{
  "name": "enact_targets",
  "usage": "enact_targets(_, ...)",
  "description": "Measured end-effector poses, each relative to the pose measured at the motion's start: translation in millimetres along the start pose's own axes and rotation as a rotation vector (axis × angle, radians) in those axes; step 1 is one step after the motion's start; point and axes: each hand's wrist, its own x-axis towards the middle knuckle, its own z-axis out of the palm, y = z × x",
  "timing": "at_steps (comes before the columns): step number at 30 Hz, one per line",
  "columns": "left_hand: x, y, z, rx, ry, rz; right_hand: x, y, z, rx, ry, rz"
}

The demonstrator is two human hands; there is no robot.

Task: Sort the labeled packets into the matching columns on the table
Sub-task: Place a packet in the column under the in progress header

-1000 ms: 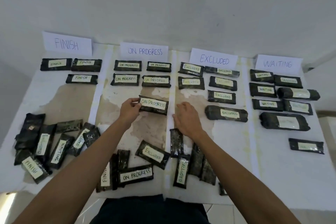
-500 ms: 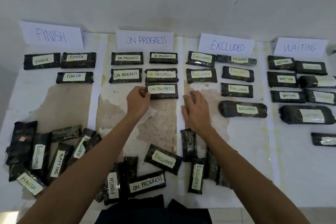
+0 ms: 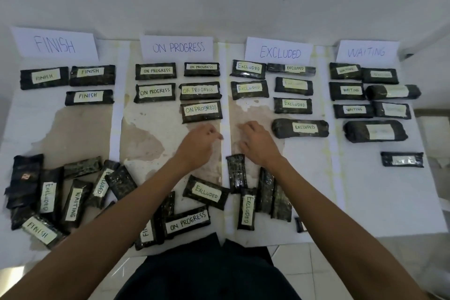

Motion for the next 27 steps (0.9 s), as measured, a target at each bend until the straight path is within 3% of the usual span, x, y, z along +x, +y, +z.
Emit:
enact_targets(3, -2, 19, 20, 0.208, -0.157, 0.336, -20, 6, 1, 0.024, 0.018, 0.033)
enact_targets(6, -2, 27, 31, 0.304, -0.286, 0.524, -36, 14, 3, 0.026, 0.017, 0.043)
enact_targets(11, 2, 22, 34, 0.394, -0.26, 0.686, -46, 17, 8, 0.018, 0.029, 0.045)
enact_targets(15, 1, 15, 33, 0.442, -0.177, 0.718, -45, 14, 7, 0.074, 0.046, 0.071)
enact_targets(18, -5, 7, 31, 0.383, -0.184, 0.605, -46, 10, 4, 0.136, 0.073, 0.083)
enact_targets(20, -10, 3, 25, 0.17, -0.19, 0.457, -47, 6, 1, 0.202, 0.087, 0.098)
enact_targets(23, -21, 3, 12, -0.284, -0.298, 0.085, -49, -4, -8, 0.384, 0.114, 0.168)
enact_targets(27, -36, -6, 2, -0.496, -0.322, -0.187, -49, -18, -14, 0.563, 0.097, 0.254)
